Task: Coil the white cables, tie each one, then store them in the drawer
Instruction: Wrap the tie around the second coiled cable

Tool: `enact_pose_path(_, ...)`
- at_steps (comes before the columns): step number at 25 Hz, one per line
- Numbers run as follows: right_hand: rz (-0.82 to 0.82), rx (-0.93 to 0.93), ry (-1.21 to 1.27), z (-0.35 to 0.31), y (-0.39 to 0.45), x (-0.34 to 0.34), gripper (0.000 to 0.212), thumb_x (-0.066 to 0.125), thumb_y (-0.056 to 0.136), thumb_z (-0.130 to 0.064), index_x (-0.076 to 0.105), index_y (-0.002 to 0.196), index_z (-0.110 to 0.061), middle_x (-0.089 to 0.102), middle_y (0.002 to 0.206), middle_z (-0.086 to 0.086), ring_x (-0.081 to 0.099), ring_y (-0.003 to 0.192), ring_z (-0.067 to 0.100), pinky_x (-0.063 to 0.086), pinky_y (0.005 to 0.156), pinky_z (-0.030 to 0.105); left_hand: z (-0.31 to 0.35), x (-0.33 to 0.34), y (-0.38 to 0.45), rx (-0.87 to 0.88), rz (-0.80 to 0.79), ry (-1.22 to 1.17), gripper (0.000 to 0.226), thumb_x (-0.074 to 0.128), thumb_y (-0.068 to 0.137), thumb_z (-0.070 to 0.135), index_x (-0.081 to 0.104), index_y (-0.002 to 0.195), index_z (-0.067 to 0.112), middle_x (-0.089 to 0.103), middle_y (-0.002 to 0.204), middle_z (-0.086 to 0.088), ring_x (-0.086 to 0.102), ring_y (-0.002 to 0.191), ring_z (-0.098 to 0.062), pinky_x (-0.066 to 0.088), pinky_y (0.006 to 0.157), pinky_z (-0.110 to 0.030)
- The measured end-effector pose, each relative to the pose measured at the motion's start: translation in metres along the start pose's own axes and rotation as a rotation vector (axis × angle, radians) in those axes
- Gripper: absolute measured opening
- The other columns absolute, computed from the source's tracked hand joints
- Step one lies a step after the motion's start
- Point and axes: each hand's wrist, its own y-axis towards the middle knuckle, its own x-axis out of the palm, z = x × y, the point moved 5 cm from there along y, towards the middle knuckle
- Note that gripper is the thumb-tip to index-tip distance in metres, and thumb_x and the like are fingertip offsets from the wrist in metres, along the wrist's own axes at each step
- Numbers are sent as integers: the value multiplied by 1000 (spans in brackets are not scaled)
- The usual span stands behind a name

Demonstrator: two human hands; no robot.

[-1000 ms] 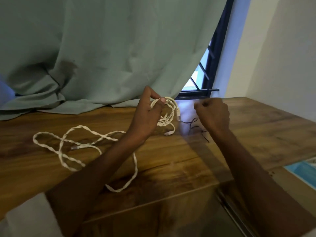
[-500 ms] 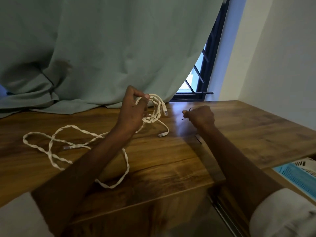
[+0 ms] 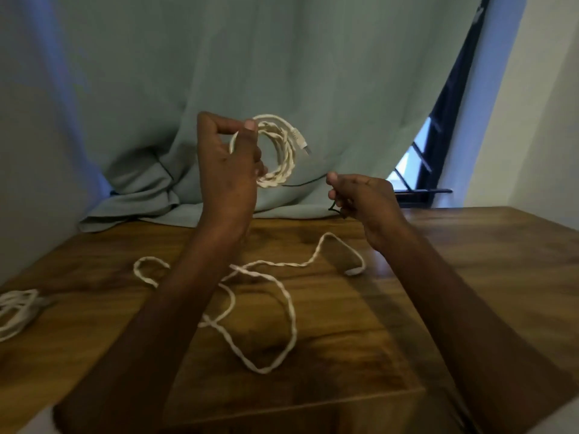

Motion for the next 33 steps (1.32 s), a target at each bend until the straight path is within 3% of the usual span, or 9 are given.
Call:
enact_pose_path(3, -78, -25, 150, 11, 8, 59, 19, 76, 93, -29, 81, 90, -11, 62, 62, 2, 57, 58, 14, 50, 61, 27, -21, -42, 29, 39, 61, 243, 19, 58, 102, 31, 46, 103, 16, 57, 75, -4, 55, 61, -14, 50, 60, -37)
enact_pose_path(7, -236, -33, 250, 39, 18, 131, 16, 76, 94, -19, 78, 100, -5, 66, 68, 7, 50, 47, 17, 43, 50, 28, -82, -98, 45, -22, 71, 444, 16, 59, 102, 31, 47, 99, 21, 61, 81, -9, 59, 68, -17, 55, 67, -50)
enact_pose_path(12, -349, -4, 113, 67, 15, 164, 10, 79, 91, -20, 83, 100, -17, 68, 68, 10, 43, 43, 17, 34, 45, 22, -115, -114, 53, -42, 3, 496, 14, 60, 102, 32, 48, 96, 29, 63, 87, -11, 61, 75, -20, 52, 61, -33)
enact_pose_path(15, -353, 78, 27, 78, 4, 165, 11, 77, 91, -15, 83, 97, -20, 69, 65, 11, 42, 41, 15, 34, 45, 21, -117, -104, 44, -26, -58, 495, 12, 59, 102, 35, 49, 95, 34, 63, 86, -5, 60, 75, -19, 53, 69, -41)
enact_pose_path(19, -270, 295, 150, 87, -7, 165, 5, 80, 87, -13, 81, 92, -13, 69, 68, 7, 45, 44, 11, 37, 47, 22, -118, -91, 33, -57, -188, 517, 18, 59, 101, 38, 52, 103, 22, 66, 87, -6, 60, 72, -15, 51, 67, -37)
enact_pose_path(24, -281, 613, 391, 97, -20, 169, 5, 78, 88, -15, 73, 91, -14, 62, 60, -4, 43, 42, 4, 35, 42, 18, -109, -86, 28, -80, -244, 415, 14, 61, 104, 29, 51, 102, 18, 59, 68, 4, 52, 56, -8, 42, 57, -30)
enact_pose_path(29, -252, 692, 574, 90, -21, 170, 9, 78, 88, -14, 69, 86, -16, 58, 56, -7, 40, 39, 2, 30, 41, 16, -111, -77, 23, -148, -278, 350, 10, 60, 106, 22, 51, 102, 19, 58, 62, 4, 51, 55, -12, 43, 57, -30)
enact_pose_path(33, -318, 684, 612, 89, -23, 172, 11, 79, 88, -17, 69, 84, -17, 58, 61, -6, 41, 44, 4, 33, 45, 18, -115, -74, 16, -152, -253, 374, 12, 59, 106, 20, 52, 107, 11, 63, 70, 8, 57, 57, 1, 45, 58, -17)
